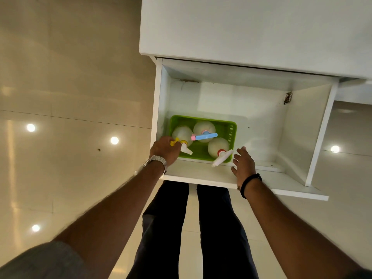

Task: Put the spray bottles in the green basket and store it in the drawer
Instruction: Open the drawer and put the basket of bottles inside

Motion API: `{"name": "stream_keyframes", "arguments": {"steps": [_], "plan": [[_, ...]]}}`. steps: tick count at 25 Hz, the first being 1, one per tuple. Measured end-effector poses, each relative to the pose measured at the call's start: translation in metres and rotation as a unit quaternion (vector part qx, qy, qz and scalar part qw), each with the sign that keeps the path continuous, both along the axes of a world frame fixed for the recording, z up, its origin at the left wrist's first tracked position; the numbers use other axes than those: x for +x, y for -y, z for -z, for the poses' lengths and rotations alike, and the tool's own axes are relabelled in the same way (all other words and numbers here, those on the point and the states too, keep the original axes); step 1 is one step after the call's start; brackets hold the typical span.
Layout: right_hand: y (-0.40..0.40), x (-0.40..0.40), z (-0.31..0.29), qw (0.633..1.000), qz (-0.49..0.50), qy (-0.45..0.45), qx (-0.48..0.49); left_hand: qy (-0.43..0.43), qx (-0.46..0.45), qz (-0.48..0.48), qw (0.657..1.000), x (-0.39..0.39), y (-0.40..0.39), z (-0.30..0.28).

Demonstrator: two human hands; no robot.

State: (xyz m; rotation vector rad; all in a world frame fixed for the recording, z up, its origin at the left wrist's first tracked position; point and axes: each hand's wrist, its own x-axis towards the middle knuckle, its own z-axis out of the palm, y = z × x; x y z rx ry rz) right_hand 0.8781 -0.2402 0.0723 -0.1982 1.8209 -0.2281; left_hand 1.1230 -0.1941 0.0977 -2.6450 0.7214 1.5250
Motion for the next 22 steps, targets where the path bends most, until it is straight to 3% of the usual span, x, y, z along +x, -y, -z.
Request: {"name": "stream_keyframes", "arguments": {"steps": [7,11,14,15,17,20,22], "plan": [[-0.017,0.005,-0.038,0.994,0.07,-0.005,-0.081,0.015,-0.011,-0.023,1.0,0.014,0.012,-0.013],[-0.061,0.005,-0.076,0.988,0.089,-0.065,-0.111,-0.06,-0.082,-0.232,0.967,-0.014,-0.032,-0.044],[-0.094,-0.003,-0.087,0.987,0.155,-0.042,0.011,-0.15,0.007,-0.361,0.92,-0.043,-0.081,-0.064],[-0.099,-0.006,-0.086,0.978,0.201,-0.018,0.057,-0.182,0.048,-0.422,0.887,-0.049,-0.092,-0.066],[-0.097,-0.014,-0.084,0.937,0.334,0.034,0.094,-0.234,0.087,-0.574,0.78,-0.051,-0.103,-0.064],[-0.066,-0.03,-0.078,0.857,0.511,0.063,0.024,-0.256,-0.007,-0.758,0.6,-0.034,-0.094,-0.054],[-0.043,-0.037,-0.08,0.829,0.555,0.071,-0.008,-0.277,-0.046,-0.806,0.521,-0.022,-0.081,-0.052]]}}
